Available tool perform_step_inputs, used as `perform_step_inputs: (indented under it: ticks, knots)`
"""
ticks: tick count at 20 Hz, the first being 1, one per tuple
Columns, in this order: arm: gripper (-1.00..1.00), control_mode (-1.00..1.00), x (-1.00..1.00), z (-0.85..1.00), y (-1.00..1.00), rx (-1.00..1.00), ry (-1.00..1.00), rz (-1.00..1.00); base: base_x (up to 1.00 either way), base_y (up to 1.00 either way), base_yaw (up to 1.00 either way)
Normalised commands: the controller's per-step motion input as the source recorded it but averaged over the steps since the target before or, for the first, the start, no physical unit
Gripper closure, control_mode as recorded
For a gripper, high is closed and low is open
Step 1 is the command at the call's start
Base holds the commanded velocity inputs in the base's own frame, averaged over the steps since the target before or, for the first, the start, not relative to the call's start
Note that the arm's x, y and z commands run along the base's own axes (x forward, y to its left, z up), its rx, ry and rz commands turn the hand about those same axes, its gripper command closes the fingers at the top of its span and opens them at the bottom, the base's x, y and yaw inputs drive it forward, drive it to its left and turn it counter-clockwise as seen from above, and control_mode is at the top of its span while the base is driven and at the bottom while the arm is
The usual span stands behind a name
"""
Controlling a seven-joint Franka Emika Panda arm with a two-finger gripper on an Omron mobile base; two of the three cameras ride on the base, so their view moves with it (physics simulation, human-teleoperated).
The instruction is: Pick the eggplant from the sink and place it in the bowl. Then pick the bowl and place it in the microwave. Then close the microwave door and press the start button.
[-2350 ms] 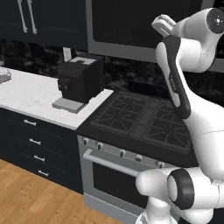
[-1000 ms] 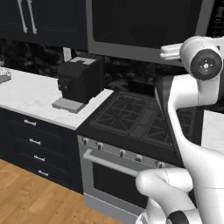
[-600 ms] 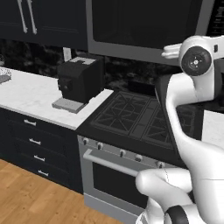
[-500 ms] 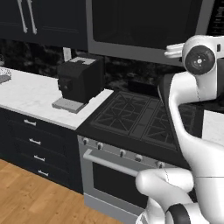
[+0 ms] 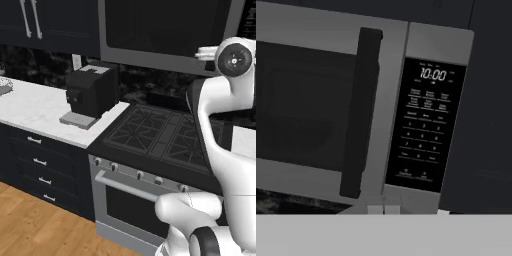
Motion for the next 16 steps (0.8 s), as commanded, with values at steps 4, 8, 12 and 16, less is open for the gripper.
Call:
perform_step_inputs:
  ticks: [4,8,12,16]
  knots:
    - [1.00,-1.00,0.19,0.01,0.00,0.02,0.00,-0.12,0.00,0.00,0.00]
    - [1.00,-1.00,0.29,0.01,-0.04,0.07,0.00,-0.12,0.00,0.00,0.00]
    - [1.00,-1.00,0.13,0.00,-0.03,0.12,0.00,-0.07,0.00,0.00,0.00]
    - [1.00,-1.00,0.01,0.00,-0.18,0.16,-0.02,0.00,0.00,0.00,0.00]
